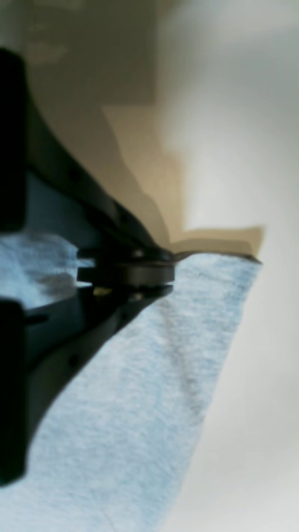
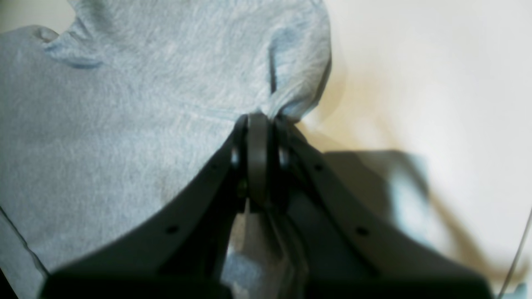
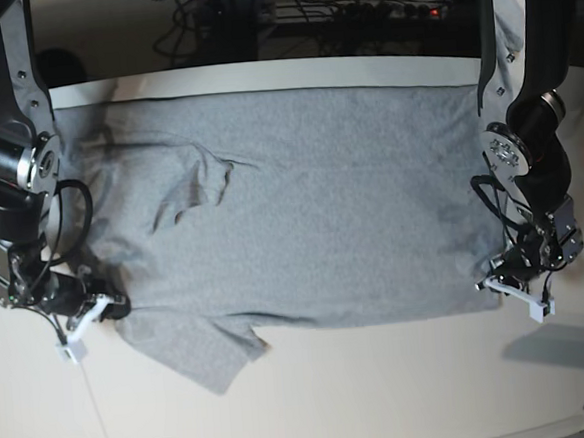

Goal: Fold the T-shirt properly
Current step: 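Move the left gripper to the opposite hem corner and grasp both corners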

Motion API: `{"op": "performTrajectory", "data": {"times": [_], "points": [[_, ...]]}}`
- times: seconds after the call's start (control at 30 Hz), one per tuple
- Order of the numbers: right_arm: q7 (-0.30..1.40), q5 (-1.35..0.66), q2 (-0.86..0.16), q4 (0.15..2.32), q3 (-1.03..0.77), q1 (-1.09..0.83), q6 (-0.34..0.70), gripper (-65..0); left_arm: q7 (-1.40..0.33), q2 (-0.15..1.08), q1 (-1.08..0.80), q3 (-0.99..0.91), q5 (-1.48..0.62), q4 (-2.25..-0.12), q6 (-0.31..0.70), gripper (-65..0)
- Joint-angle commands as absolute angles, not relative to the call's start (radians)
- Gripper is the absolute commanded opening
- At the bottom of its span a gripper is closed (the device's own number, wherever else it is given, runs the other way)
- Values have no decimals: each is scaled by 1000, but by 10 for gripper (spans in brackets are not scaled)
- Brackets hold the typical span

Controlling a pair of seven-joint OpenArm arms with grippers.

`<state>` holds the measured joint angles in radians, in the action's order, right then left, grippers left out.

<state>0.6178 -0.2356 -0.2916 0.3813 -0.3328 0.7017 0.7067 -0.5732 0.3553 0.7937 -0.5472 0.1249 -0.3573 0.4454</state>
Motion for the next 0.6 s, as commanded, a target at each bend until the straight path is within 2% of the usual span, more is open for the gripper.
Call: {"op": "performTrajectory", "data": {"times": [0.0, 0.13, 0.33, 0.57], "points": [[602, -228, -302, 415, -329, 722, 698, -650, -572, 371, 822, -544, 125, -392, 464, -650], [598, -228, -289, 522, -331, 667, 698, -650, -616, 369, 794, -544, 125, -458, 535, -650], [593, -228, -271, 648, -329, 616, 698, -650, -621, 361, 705, -389, 114, -588, 539, -650], [593, -228, -275, 662, -329, 611, 698, -650, -634, 341, 622, -377, 114, -742, 541, -650]]}}
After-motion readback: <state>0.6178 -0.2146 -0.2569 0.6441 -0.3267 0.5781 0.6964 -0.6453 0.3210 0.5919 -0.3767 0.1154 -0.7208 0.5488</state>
